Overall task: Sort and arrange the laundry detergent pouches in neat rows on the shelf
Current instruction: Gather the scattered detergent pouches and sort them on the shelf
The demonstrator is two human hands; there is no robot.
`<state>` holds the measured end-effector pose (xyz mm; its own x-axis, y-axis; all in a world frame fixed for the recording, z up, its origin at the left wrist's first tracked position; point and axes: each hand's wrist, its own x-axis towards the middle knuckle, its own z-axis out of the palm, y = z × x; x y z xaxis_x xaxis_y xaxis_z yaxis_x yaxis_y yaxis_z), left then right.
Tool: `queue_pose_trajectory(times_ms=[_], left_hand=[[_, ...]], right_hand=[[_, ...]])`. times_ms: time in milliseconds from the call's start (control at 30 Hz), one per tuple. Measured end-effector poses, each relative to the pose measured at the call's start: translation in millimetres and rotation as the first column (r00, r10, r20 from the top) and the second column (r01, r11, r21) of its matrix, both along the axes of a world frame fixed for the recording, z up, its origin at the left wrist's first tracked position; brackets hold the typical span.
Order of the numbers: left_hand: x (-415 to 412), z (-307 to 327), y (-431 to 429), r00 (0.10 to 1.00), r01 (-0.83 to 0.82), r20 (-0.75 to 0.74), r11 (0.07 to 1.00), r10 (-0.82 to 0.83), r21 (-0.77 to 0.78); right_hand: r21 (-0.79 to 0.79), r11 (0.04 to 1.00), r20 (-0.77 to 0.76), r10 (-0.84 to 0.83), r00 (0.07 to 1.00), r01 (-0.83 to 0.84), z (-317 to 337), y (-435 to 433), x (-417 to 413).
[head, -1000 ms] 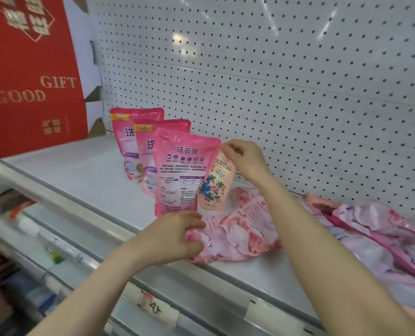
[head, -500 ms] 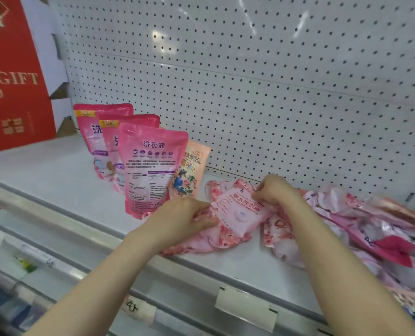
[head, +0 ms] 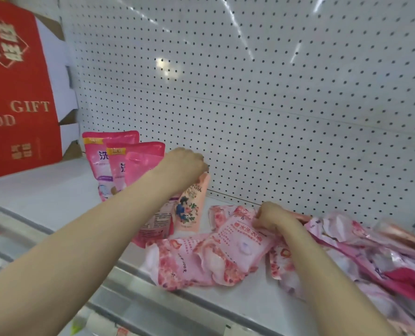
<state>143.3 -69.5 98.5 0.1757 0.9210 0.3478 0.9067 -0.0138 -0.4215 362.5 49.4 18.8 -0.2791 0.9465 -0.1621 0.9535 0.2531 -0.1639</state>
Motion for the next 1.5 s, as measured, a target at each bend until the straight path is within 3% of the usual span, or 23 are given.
queue_pose_trajectory(times_ms=[133,233,300,433,533,733,1033,1133,1233,1300,1367,1433,1500], left_hand=[[1,-7,4,0.997,-0.066,0.048,0.998,0.065,0.014],[-6,-8,11,0.989,-0.104,0.116,0.991,0.094,0.082],[-12,-11,16,0.981,-0.137,0.154,0.982,0.117,0.128],[-27,-15,21,0.964,-0.178,0.224,0.97,0.139,0.164],[-33,-17,23,0.965,-0.167,0.23,0.97,0.124,0.175],[-32,-20,24,0.97,-0.141,0.219,0.975,0.102,0.17],[-26,-24,19,0.985,-0.052,0.173,0.961,0.004,0.273],[-20,-32,13,0.988,0.06,0.107,0.924,-0.108,0.378],[-7,-45,0,0.959,0.199,0.109,0.895,-0.261,0.398],[6,-59,-9,0.928,0.213,0.231,0.925,-0.292,0.314],[17,-71,-16,0.89,0.223,0.369,0.962,-0.267,0.157],[28,-82,-22,0.864,0.259,0.453,0.965,-0.221,-0.024],[40,-89,-30,0.841,0.29,0.514,0.943,-0.171,-0.16]], right_hand=[[-0.008,1.0,-0.317,0.012,0.948,-0.015,11,-3,9],[0.081,0.994,-0.605,0.106,0.789,-0.072,52,-12,1],[0.191,0.975,-0.677,0.214,0.704,-0.113,83,-17,-12],[0.457,0.882,-0.628,0.411,0.661,-0.115,116,-5,-46],[0.538,0.838,-0.605,0.458,0.652,-0.089,114,14,-68],[0.486,0.865,-0.584,0.426,0.691,-0.124,78,48,-94],[0.455,0.879,-0.611,0.423,0.669,-0.141,73,53,-87],[0.479,0.877,-0.565,0.346,0.749,-0.043,66,45,-56],[0.35,0.935,-0.349,0.067,0.935,0.063,43,40,-16],[0.203,0.976,-0.078,-0.068,0.995,0.083,25,32,1],[0.066,0.996,0.159,-0.07,0.985,0.061,11,23,8],[-0.042,0.999,0.274,-0.001,0.962,0.013,6,16,9],[-0.123,0.992,0.296,0.074,0.952,-0.039,10,14,11]])
